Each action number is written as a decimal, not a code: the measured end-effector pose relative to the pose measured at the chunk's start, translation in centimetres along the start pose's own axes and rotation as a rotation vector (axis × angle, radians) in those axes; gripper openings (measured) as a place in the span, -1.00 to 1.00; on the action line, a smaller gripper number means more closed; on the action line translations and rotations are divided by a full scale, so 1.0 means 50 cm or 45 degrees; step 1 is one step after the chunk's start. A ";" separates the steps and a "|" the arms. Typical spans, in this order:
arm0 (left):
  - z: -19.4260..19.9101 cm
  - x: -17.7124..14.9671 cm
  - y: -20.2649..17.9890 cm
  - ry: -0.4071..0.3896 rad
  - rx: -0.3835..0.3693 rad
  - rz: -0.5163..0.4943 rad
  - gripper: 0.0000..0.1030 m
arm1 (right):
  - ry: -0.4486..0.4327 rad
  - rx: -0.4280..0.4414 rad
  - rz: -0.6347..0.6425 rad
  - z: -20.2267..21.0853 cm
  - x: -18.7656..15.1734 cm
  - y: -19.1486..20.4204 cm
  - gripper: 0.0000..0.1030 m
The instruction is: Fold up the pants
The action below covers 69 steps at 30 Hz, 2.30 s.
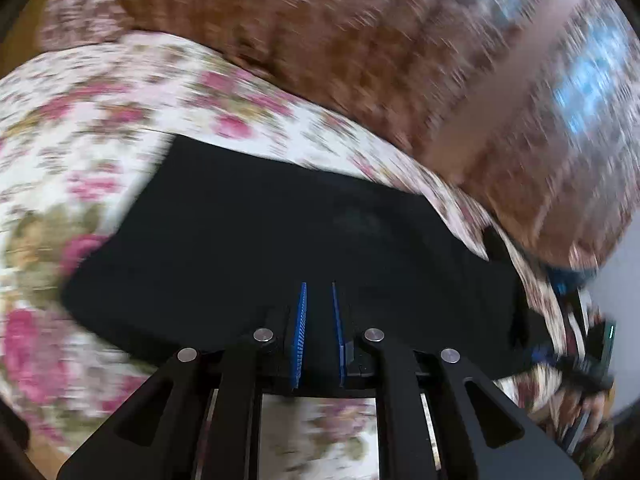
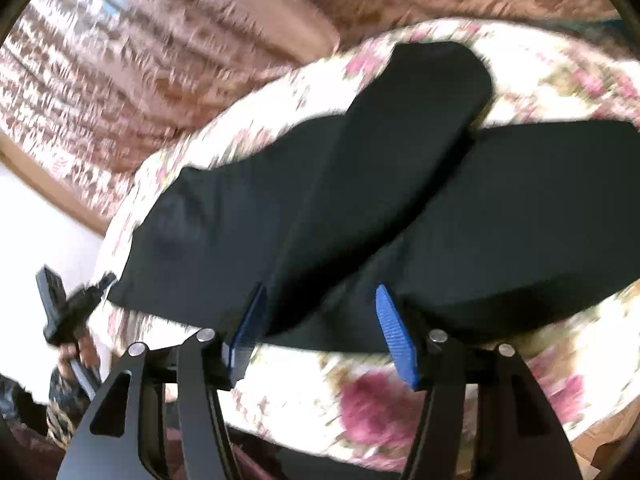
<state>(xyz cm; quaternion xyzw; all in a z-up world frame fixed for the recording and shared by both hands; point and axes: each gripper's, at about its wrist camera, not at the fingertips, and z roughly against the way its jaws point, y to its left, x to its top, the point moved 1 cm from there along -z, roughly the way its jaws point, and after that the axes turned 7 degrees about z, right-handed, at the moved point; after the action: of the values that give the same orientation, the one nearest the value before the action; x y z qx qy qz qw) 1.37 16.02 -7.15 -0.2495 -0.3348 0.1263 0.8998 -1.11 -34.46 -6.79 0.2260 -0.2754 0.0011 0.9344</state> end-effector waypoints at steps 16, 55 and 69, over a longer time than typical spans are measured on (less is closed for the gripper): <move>-0.131 -0.095 -0.162 0.268 -0.125 -0.317 -0.80 | 0.166 -0.562 0.035 -0.275 0.415 -0.109 0.31; -0.291 -0.295 -0.500 0.538 -0.362 -0.953 -0.35 | -0.421 -0.204 -0.810 0.156 -0.038 -0.471 -0.26; -0.269 -0.277 -0.513 0.448 -0.387 -0.935 -0.91 | -0.504 -0.277 -0.676 0.213 0.031 -0.493 -0.79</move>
<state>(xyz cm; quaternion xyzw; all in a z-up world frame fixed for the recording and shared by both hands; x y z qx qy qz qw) 1.57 -16.01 -9.70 -0.2612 -0.2576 -0.2973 0.8815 -2.15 -61.30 -8.44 0.1848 -0.3815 -0.3152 0.8491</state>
